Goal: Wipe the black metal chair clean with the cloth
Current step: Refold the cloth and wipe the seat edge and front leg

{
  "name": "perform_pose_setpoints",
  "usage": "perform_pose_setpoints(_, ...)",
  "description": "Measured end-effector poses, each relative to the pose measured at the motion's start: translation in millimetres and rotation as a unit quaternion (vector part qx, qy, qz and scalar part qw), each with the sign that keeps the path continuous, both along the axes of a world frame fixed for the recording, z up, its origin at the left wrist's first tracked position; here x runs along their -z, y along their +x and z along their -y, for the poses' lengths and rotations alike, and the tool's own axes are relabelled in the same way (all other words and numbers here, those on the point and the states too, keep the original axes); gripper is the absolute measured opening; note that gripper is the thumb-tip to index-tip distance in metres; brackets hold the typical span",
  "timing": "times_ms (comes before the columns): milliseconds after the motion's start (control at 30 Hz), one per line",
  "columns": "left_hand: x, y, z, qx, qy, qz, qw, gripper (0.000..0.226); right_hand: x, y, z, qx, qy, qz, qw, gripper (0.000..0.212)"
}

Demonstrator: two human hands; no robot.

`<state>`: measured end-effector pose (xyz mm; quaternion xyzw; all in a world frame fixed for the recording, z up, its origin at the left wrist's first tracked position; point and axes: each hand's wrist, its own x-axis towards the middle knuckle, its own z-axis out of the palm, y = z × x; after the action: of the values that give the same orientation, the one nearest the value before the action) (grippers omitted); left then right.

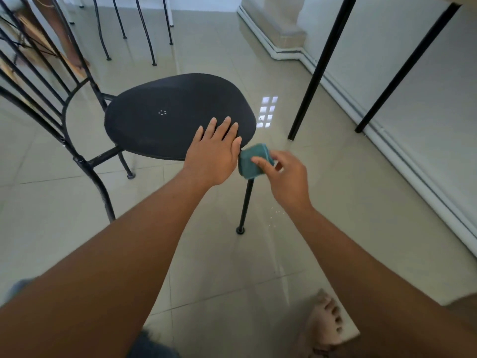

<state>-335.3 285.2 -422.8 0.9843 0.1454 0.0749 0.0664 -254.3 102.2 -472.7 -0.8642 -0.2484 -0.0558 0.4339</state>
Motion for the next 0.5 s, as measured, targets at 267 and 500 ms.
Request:
perform_pose_setpoints(267, -2, -6, 0, 0.007, -0.004, -0.006, 1.000, 0.063, -2, -6, 1, -0.067, 0.013, -0.049, 0.996, 0.038)
perform_pose_setpoints(500, 2, -5, 0, 0.002, 0.002, -0.001, 1.000, 0.063, 102, -17, 22, -0.015, -0.051, -0.127, 0.991, 0.027)
